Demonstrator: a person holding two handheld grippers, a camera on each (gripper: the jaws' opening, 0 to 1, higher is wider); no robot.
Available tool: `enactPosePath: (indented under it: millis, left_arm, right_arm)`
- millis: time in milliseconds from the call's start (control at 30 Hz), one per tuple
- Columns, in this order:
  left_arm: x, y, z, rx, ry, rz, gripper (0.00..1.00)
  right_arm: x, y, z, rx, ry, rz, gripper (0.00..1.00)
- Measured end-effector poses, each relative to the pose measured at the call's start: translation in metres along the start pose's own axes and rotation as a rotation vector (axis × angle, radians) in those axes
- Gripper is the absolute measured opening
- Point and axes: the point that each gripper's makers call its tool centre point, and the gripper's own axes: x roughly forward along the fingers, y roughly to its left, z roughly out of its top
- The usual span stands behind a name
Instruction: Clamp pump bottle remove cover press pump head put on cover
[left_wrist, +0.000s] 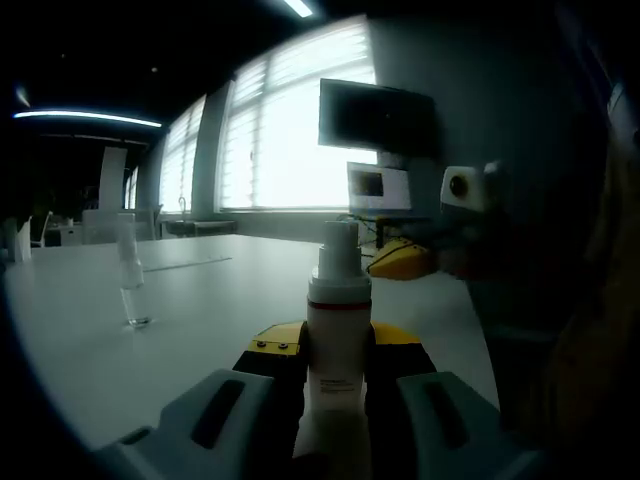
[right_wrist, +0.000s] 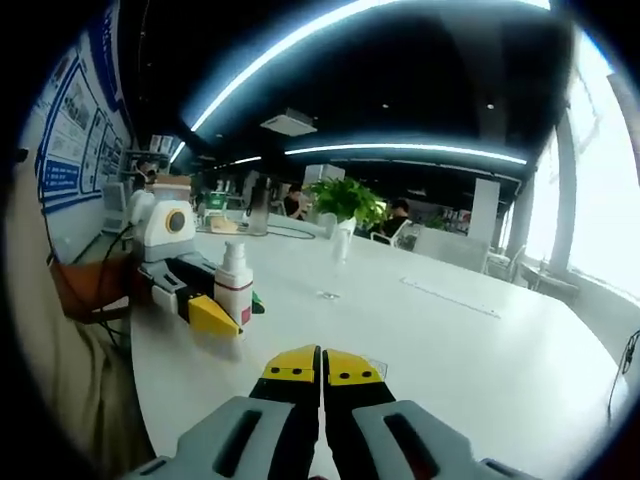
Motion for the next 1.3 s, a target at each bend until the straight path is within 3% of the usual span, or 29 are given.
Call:
enactPosePath:
  millis: [467,700,1300]
  left_arm:
    - [0.000,0.000,0.000,-0.002,0.000,0.000,0.13]
    - [0.000,0.000,0.000,-0.001,0.000,0.001,0.13]
    - [0.000,0.000,0.001,0.002,-0.001,0.001,0.13]
  right_arm:
    - [-0.005,-0.004,-0.010,0.046,-0.060,-0.015,0.00]
    - [-0.005,-0.005,-0.017,0.071,-0.055,-0.016,0.00]
    - [-0.003,0.004,-0.022,0.096,-0.100,0.039,0.00]
